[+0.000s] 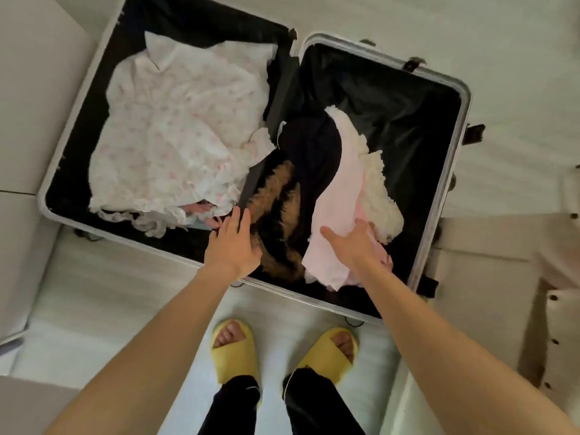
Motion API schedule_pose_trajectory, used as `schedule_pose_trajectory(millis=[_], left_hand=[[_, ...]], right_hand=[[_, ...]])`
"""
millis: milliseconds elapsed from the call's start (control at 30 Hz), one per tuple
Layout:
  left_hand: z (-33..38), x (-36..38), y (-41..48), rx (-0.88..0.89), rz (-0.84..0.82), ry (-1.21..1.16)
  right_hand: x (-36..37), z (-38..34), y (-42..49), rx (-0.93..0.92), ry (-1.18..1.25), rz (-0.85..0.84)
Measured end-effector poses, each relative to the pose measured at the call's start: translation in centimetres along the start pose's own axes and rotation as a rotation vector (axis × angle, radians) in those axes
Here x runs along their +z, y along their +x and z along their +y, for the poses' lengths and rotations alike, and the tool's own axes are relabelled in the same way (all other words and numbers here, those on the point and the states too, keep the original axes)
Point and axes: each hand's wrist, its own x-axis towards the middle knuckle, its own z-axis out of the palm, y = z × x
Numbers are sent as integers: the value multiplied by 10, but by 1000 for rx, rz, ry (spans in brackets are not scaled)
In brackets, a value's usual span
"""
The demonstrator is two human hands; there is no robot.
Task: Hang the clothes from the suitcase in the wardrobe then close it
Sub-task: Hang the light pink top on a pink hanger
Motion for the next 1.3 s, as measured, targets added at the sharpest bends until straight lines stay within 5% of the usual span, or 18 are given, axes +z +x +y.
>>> schedule_pose_trajectory(millis=[167,333,700,967,1300], left_hand=[[-10,30,7,12,-37,-19],[-6,-17,-27,-30,-217,-9],[97,-306,-247,187,28,-212],[127,-466,-423,362,245,-335],[133,-478,-609,547,677,-583]], right_hand=[[30,16,11,20,-96,155],[-12,3,-40,-68,2,308],[-241,-167,-318,-452,259,442],[-374,-208,-563,-809,496,249],[-419,-165,-705,-999,345,-300]])
